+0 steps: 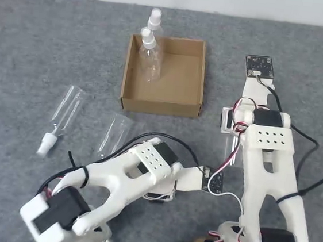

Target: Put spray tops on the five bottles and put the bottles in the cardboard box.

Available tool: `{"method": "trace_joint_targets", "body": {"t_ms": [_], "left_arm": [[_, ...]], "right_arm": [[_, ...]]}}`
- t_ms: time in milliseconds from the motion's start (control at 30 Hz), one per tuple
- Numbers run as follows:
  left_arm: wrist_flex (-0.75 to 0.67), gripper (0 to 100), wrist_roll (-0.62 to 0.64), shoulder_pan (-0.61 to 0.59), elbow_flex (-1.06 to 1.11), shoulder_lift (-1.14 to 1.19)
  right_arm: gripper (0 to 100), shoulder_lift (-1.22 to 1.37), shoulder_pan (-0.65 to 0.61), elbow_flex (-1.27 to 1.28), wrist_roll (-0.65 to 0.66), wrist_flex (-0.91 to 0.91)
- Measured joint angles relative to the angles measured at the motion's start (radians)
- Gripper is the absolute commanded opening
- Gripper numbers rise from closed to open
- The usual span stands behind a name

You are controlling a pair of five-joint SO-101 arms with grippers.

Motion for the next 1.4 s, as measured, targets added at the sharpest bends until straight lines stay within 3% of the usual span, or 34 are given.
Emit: {"method": "trace_joint_targets", "body": {"t_ms": [167,333,833,1100,1400], "left_arm": [[0.0,1,0.009,0.0,0.0,0.0],[0.0,1,0.095,0.0,0.0,-0.003],[-0.002,1,0.327,-0.002,0.106,-0.468],[0.072,1,0.512,-0.002,0.109,-0.621],[0.092,1,0.609,-0.002,0.109,-0.753]], "right_arm": [[9.7,0.0,0.0,0.0,0.0,0.0],[9.7,0.0,0.0,0.0,0.0,0.0],[9.7,0.0,-0.002,0.0,-0.002,0.0],[9.7,0.0,-0.02,0.0,-0.002,0.0],[9.7,0.0,-0.017,0.0,-0.002,0.0]]}}
